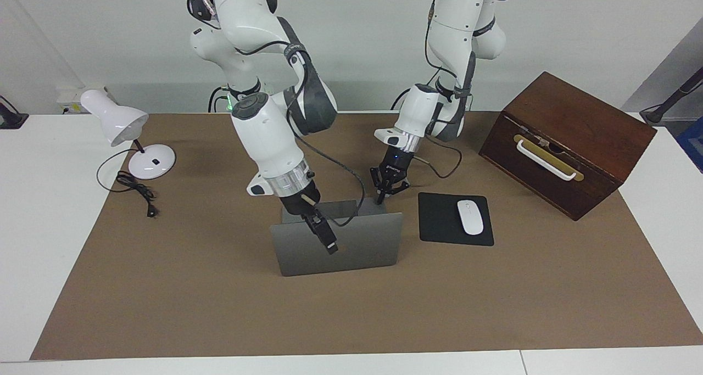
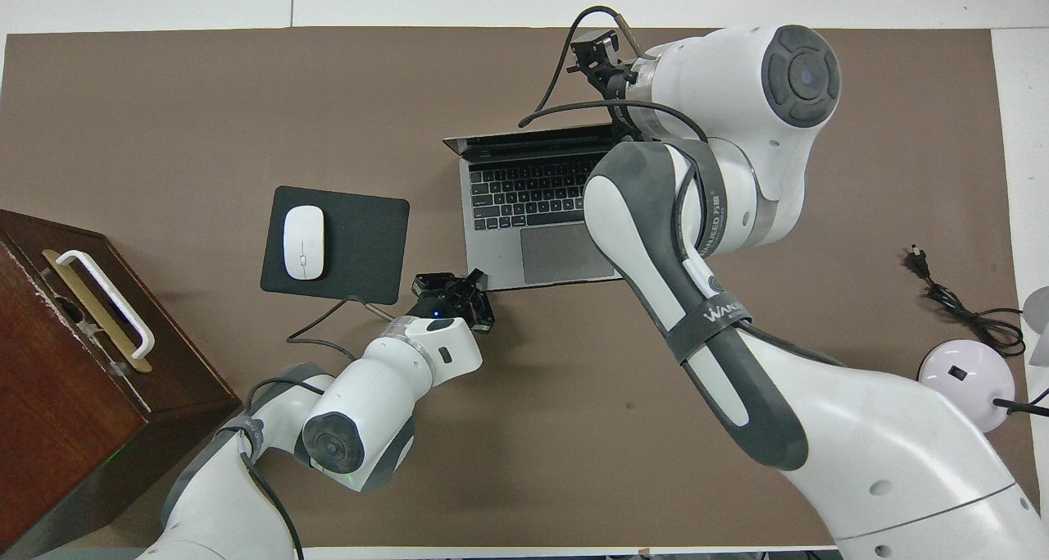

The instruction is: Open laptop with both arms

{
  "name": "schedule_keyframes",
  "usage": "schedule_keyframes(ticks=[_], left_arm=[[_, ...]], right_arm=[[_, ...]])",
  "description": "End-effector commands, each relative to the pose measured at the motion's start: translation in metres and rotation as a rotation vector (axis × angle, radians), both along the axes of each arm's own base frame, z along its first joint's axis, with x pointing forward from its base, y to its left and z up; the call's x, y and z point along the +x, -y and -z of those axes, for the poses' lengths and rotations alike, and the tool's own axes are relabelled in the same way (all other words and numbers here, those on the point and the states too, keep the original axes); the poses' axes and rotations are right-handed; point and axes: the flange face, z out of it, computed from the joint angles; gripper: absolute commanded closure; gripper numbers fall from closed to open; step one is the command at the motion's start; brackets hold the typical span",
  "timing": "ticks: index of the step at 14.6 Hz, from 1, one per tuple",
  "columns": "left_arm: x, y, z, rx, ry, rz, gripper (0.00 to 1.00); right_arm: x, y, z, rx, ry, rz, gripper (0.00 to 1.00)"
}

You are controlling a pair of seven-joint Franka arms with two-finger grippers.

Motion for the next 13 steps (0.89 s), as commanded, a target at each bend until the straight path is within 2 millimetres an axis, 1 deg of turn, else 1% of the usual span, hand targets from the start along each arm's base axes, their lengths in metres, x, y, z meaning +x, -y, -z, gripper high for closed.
schedule_keyframes(ticks=[1, 4, 5, 7, 9, 11, 13], left_arm=[[0.002, 0.007, 0.022, 0.021, -0.014, 0.021, 1.00], [0.002, 0.007, 0.022, 0.021, -0.014, 0.021, 1.00], [0.002, 0.007, 0.022, 0.021, -0.014, 0.021, 1.00], [0.002, 0.007, 0.022, 0.021, -0.014, 0.021, 1.00], [0.002, 0.006, 0.022, 0.021, -0.014, 0.019, 1.00], [0.002, 0.006, 0.022, 0.021, -0.014, 0.019, 1.00], [0.002, 0.006, 0.022, 0.020, -0.015, 0.017, 1.00]], right_arm=[[0.001, 0.009, -0.026, -0.018, -0.029, -0.007, 0.00], [-0.008, 0.019, -0.050, -0.017, -0.065, -0.022, 0.00], [-0.011, 0.025, -0.059, -0.021, -0.073, -0.026, 0.00], [-0.012, 0.049, -0.068, -0.050, -0.098, -0.044, 0.00], [-0.014, 0.057, -0.082, -0.073, -0.099, -0.108, 0.00], [-0.014, 0.077, -0.099, -0.105, -0.098, -0.142, 0.00], [-0.014, 0.099, -0.100, -0.153, -0.106, -0.223, 0.00]])
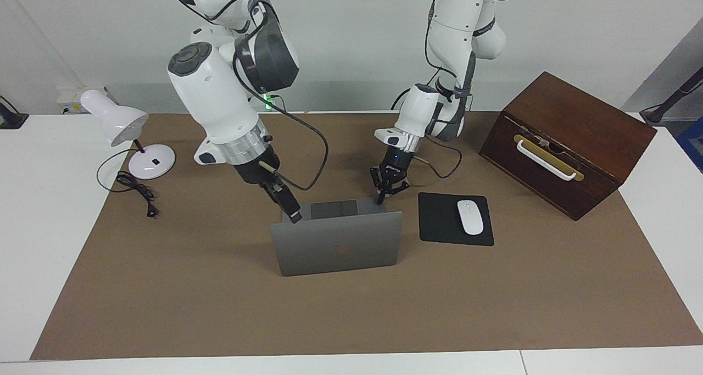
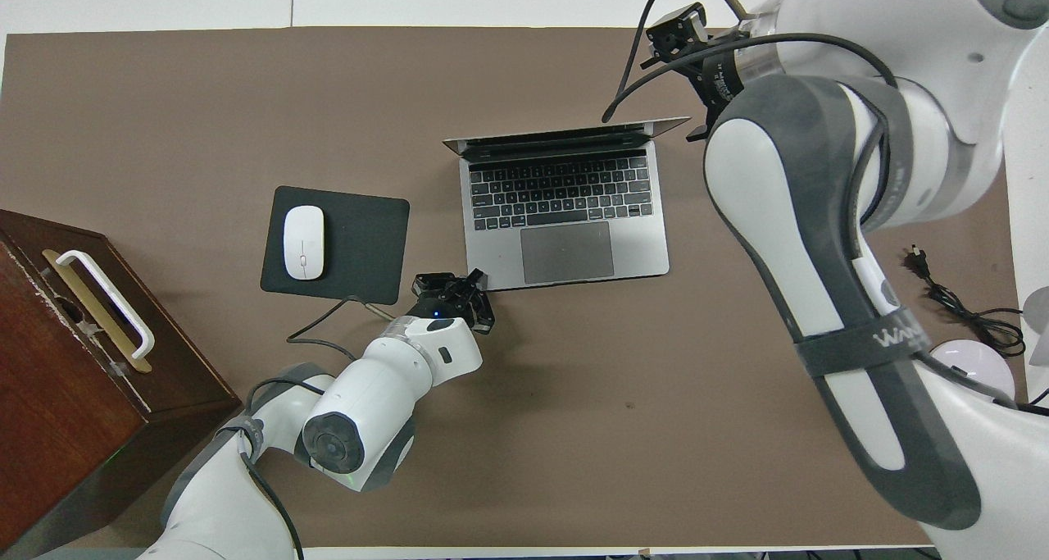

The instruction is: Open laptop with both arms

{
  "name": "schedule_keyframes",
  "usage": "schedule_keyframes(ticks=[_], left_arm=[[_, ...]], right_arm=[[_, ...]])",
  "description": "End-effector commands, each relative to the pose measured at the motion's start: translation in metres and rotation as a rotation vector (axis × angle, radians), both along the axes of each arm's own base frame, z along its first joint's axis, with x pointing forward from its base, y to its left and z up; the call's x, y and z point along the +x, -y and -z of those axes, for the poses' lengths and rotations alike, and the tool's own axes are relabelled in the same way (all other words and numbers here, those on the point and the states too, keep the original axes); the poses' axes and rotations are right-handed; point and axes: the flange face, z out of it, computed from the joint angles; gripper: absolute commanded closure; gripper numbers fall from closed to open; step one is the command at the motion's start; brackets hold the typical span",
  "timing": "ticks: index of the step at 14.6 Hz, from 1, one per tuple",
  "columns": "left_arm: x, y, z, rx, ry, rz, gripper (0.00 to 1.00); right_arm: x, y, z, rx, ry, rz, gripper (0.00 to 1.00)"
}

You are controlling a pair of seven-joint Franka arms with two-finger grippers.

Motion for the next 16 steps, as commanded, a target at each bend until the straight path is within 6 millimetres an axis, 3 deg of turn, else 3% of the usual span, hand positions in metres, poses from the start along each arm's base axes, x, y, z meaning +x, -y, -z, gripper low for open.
schedule_keyframes(ticks=[1, 6, 8, 12, 16], left_arm=[[0.005, 0.008, 0.019, 0.008, -0.013, 0.004, 1.00], [0.005, 0.014, 0.005, -0.061, -0.033, -0.063, 1.00], [0.006, 0.014, -0.004, -0.078, -0.026, -0.074, 1.00], [0.007, 0.013, -0.025, -0.089, -0.044, -0.097, 1.00], [0.008, 0.007, -0.063, -0.030, -0.122, -0.105, 1.00]], right_arm=[[0.001, 0.029, -0.007, -0.066, 0.002, -0.114, 0.00], [-0.004, 0.058, -0.029, -0.189, 0.064, -0.292, 0.00], [-0.002, 0.082, -0.033, -0.230, 0.083, -0.357, 0.00], [-0.011, 0.107, -0.061, -0.343, 0.156, -0.590, 0.00], [-0.022, 0.162, -0.081, -0.373, 0.171, -0.731, 0.00]])
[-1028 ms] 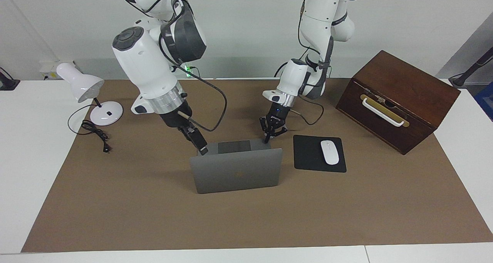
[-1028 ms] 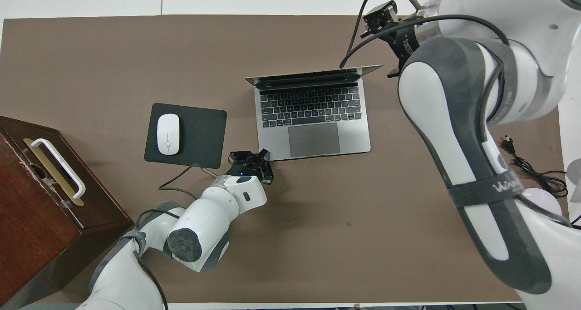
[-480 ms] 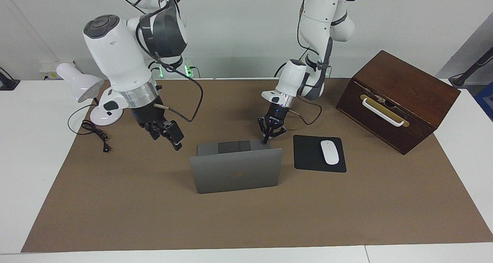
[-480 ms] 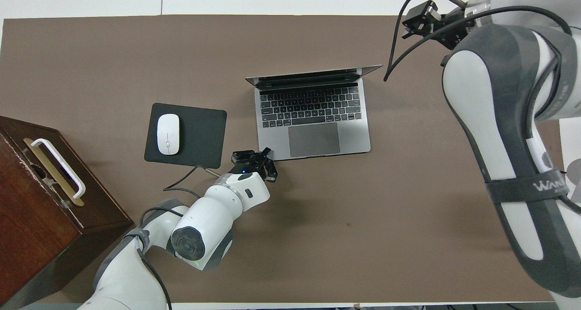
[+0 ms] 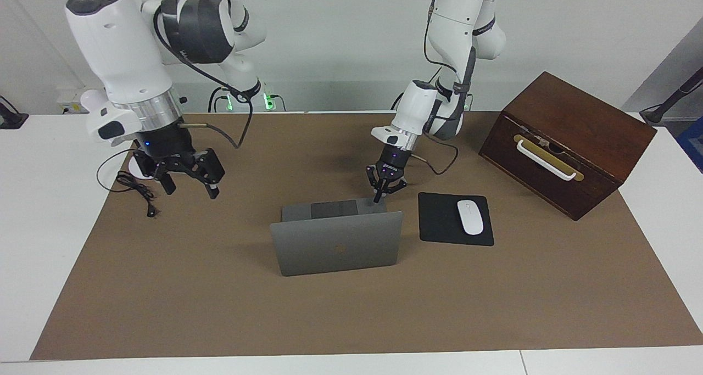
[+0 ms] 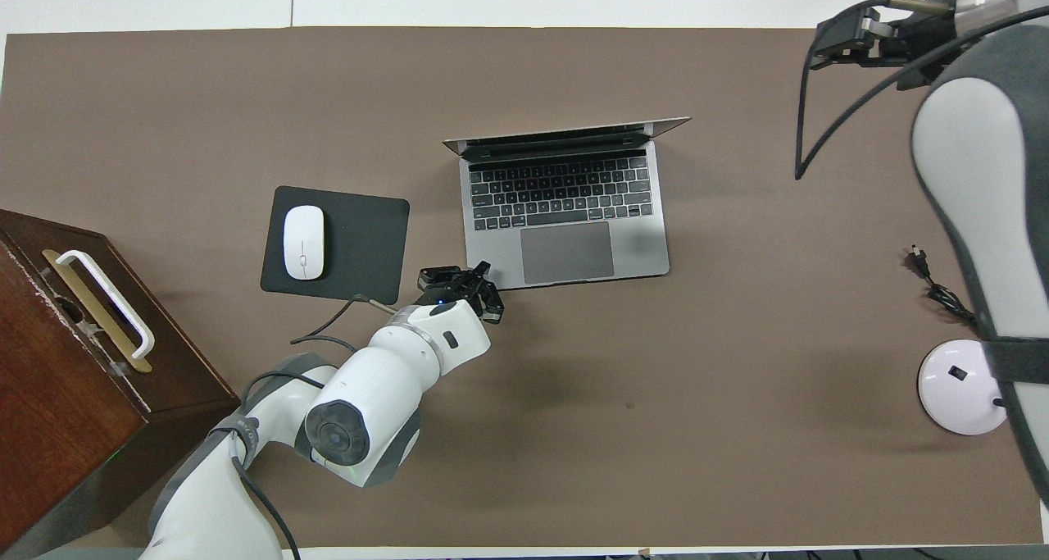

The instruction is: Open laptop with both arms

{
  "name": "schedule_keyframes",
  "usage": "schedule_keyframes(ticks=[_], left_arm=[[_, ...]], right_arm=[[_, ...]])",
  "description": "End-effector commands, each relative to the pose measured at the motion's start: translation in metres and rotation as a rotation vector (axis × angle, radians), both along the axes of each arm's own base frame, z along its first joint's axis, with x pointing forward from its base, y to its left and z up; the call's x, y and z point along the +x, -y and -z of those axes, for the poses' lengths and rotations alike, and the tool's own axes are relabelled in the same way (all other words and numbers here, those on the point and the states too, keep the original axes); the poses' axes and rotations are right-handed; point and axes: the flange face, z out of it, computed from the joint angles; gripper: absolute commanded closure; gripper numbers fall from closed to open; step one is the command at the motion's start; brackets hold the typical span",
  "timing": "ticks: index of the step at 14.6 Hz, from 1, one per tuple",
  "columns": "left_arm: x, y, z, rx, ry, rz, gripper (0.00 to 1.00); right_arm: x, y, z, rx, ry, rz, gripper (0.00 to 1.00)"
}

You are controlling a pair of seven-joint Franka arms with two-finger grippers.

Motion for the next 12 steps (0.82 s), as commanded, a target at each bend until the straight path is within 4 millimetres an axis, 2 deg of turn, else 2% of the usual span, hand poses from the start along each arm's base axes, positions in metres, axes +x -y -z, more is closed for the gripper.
schedule_keyframes(ticks=[1, 2, 5, 7, 9, 12], left_arm=[[-0.002, -0.010, -0.038, 0.025, -0.048, -0.019, 1.00], [0.000, -0.013, -0.044, 0.037, -0.064, -0.024, 1.00], [0.004, -0.025, -0.065, 0.071, -0.117, -0.044, 1.00], [0.016, -0.031, -0.086, 0.109, -0.180, -0.059, 1.00], [0.030, -0.041, -0.105, 0.126, -0.217, -0.087, 1.00], [0.052, -0.064, -0.126, 0.138, -0.257, -0.137, 1.00]], right_arm=[[-0.011, 0.038, -0.016, -0.037, 0.003, -0.106, 0.00], [-0.013, 0.050, -0.016, -0.043, -0.011, -0.125, 0.00], [-0.024, 0.074, -0.033, -0.038, 0.011, -0.162, 0.00], [-0.034, 0.078, -0.039, -0.045, 0.015, -0.201, 0.00], [-0.042, 0.069, -0.036, -0.072, 0.014, -0.215, 0.00], [-0.042, 0.062, -0.034, -0.058, 0.046, -0.179, 0.00]])
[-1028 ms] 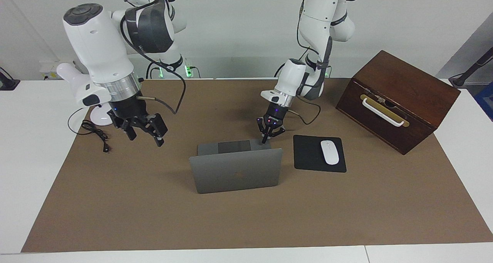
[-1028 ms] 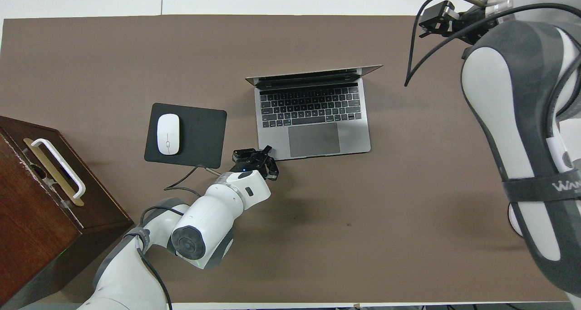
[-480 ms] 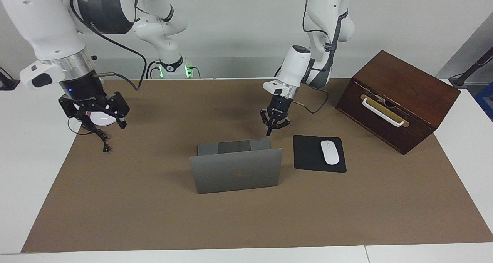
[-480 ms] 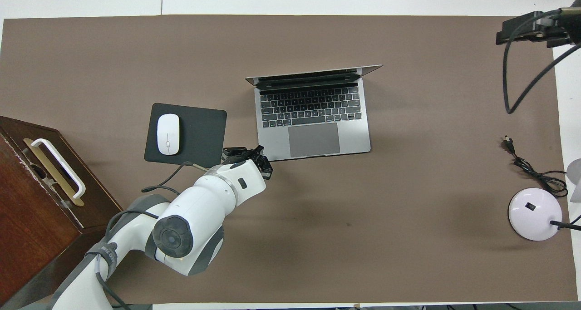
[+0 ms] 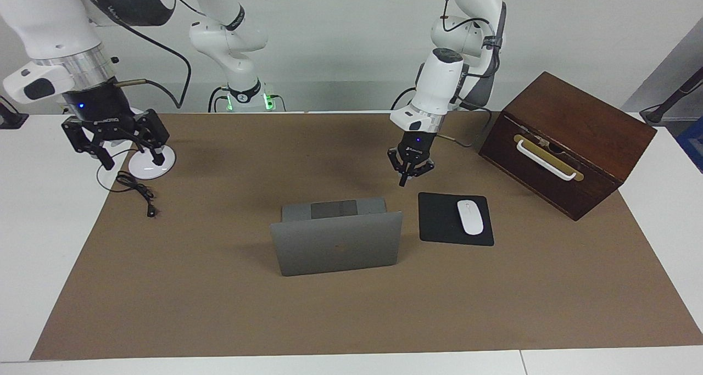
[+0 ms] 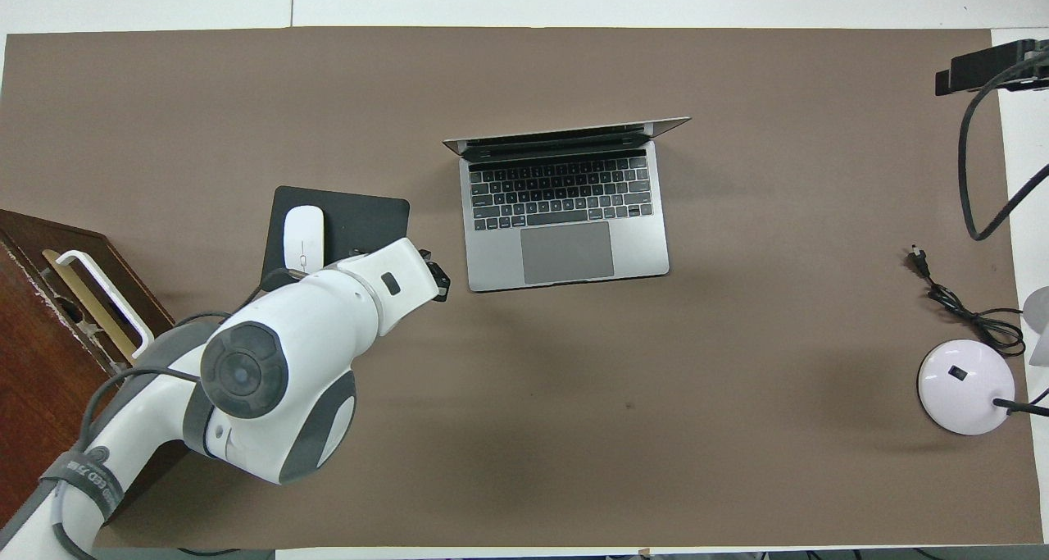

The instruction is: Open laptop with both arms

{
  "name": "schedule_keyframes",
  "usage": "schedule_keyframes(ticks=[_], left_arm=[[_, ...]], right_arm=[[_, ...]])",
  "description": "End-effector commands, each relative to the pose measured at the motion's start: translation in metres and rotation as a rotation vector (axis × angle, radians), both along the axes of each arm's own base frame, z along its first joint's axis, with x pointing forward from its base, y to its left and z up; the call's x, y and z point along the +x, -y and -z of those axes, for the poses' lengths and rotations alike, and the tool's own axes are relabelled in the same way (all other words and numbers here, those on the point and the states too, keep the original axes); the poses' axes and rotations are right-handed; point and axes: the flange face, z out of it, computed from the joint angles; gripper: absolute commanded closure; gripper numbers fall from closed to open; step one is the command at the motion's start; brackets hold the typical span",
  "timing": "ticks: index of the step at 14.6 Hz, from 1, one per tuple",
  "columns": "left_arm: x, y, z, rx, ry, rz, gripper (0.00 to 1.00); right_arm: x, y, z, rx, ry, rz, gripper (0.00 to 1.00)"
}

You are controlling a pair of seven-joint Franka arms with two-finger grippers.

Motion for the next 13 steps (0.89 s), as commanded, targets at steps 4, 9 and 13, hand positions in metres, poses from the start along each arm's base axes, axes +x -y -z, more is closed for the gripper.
schedule_keyframes(ticks=[4, 9, 13], left_arm=[[0.037, -0.067, -0.058, 0.043, -0.087, -0.113, 1.00], [0.047, -0.164, -0.104, 0.114, -0.173, -0.132, 1.00], [0.050, -0.215, -0.147, 0.126, -0.222, -0.178, 1.00]], right_arm=[[-0.018, -0.005, 0.031, -0.021, 0.018, 0.112, 0.00], [-0.033, 0.017, 0.057, -0.019, -0.066, 0.156, 0.00], [-0.034, 0.030, 0.052, -0.023, -0.058, 0.156, 0.00]])
